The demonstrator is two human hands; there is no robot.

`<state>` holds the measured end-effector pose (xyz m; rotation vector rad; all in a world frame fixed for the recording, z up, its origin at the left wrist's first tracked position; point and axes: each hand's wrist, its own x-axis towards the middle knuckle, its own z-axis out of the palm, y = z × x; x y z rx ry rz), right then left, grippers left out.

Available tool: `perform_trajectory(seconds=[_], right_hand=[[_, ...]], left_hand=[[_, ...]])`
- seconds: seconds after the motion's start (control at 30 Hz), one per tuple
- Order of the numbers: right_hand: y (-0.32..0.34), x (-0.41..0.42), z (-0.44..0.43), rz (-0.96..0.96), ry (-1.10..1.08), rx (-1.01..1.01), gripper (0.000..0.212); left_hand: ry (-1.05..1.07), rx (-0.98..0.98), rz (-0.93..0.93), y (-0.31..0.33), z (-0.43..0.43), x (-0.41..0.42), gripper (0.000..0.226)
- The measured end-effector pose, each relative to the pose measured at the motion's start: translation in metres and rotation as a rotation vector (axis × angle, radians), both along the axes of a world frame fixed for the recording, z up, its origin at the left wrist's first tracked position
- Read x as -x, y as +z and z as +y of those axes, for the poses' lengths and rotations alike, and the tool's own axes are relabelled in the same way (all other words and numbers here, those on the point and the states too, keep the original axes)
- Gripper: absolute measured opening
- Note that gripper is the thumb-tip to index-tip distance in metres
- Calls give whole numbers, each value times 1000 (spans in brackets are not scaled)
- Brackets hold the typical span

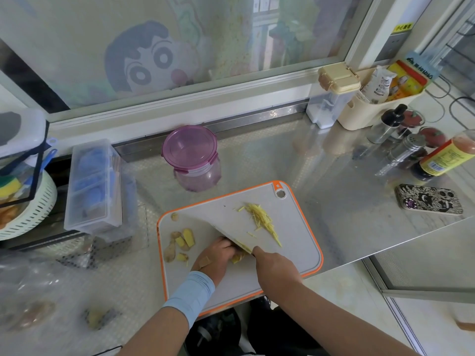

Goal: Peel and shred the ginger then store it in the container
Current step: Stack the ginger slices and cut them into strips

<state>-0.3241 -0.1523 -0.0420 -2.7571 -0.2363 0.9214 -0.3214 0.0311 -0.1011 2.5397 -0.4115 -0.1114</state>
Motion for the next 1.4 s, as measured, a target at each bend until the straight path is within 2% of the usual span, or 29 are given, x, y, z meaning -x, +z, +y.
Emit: perform_trajectory(seconds=[0.1, 0.33, 0.6, 0.9, 1.2, 1.4], right_hand=[[2, 1, -2, -14, -1, 3, 29], [4, 12, -8, 16, -18, 28, 31], [2, 0, 4, 25, -9, 15, 30], [7, -3, 5, 16, -8, 7, 30], [7, 2, 1, 60, -24, 39, 34], [-1, -5, 8, 34, -24, 8, 27]], left_hand=[[5, 1, 24, -1, 0, 0, 30], [-6, -12, 26, -6, 1, 0, 36], [20, 34, 18, -7, 1, 0, 25], [15, 5, 61, -13, 2, -1, 33], [17, 53, -9, -12, 2, 0, 31], [27, 80, -46, -8, 0, 2, 30]])
